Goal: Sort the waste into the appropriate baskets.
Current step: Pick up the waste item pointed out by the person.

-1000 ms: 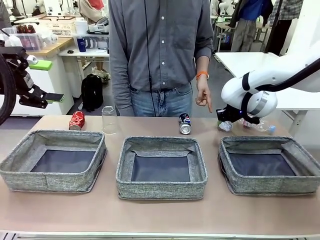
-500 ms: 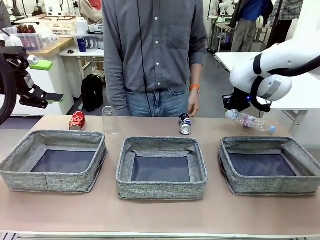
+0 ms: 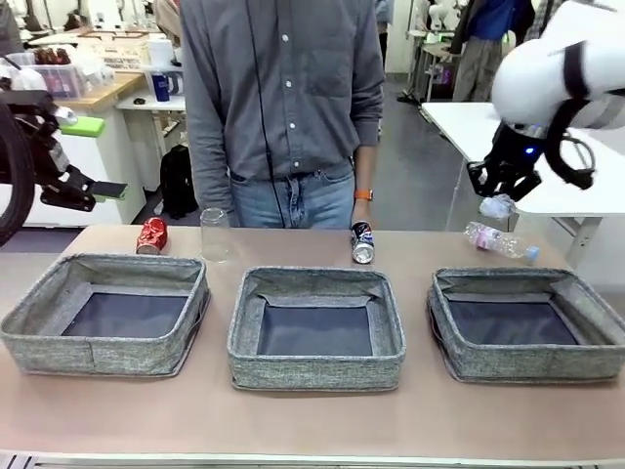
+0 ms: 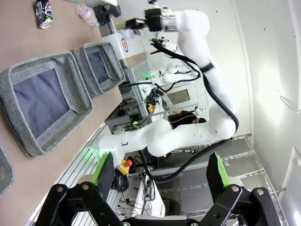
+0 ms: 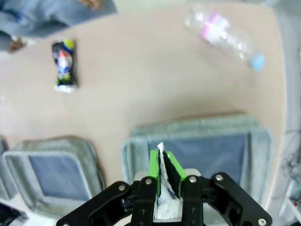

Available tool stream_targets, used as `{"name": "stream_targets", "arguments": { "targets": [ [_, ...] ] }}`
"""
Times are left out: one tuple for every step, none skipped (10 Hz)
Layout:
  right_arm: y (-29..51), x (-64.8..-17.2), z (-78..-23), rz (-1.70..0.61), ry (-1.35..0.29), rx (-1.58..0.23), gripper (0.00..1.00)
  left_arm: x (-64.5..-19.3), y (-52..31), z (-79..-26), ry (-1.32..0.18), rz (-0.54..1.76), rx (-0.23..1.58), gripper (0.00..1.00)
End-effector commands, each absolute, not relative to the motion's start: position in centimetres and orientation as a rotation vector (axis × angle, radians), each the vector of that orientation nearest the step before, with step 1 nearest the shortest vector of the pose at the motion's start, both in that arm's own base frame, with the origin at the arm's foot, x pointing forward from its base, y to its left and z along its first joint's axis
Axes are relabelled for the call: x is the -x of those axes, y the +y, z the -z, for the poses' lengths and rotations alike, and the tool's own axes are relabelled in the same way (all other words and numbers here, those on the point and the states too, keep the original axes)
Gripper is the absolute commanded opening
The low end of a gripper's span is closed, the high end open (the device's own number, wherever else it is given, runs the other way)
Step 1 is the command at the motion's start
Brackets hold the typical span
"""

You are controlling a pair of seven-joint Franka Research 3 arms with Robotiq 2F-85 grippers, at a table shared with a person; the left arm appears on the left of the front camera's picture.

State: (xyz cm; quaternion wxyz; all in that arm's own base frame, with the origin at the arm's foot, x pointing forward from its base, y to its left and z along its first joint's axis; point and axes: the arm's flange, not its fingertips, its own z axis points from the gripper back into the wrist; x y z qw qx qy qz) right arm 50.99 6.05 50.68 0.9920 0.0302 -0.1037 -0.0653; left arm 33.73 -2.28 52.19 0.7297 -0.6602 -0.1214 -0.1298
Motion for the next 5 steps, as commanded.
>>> {"name": "stream_targets", "arguments": {
  "targets": [
    [7.8, -46.6, -51.5, 0.147, -0.185, 0.026, 0.0, -33.7, -2.5, -52.3, -0.285, 0.3, 1.469, 1.0],
    [7.8, -44.7, -51.3, 0.155, -0.18, 0.026, 0.0, -33.7, -2.5, -52.3, -0.285, 0.3, 1.469, 1.0],
    [7.1, -45.0, -50.3, 0.15, -0.166, -0.061, 0.0, -33.7, -2.5, -52.3, -0.285, 0.3, 1.469, 1.0],
    [7.5, -45.7, -52.7, 0.127, -0.182, 0.003, 0.0, -33.7, -2.5, -52.3, -0.285, 0.3, 1.469, 1.0],
    [7.5, -45.7, -52.7, 0.127, -0.182, 0.003, 0.0, -33.7, -2.5, -52.3, -0.285, 0.3, 1.469, 1.0]
  ]
}}
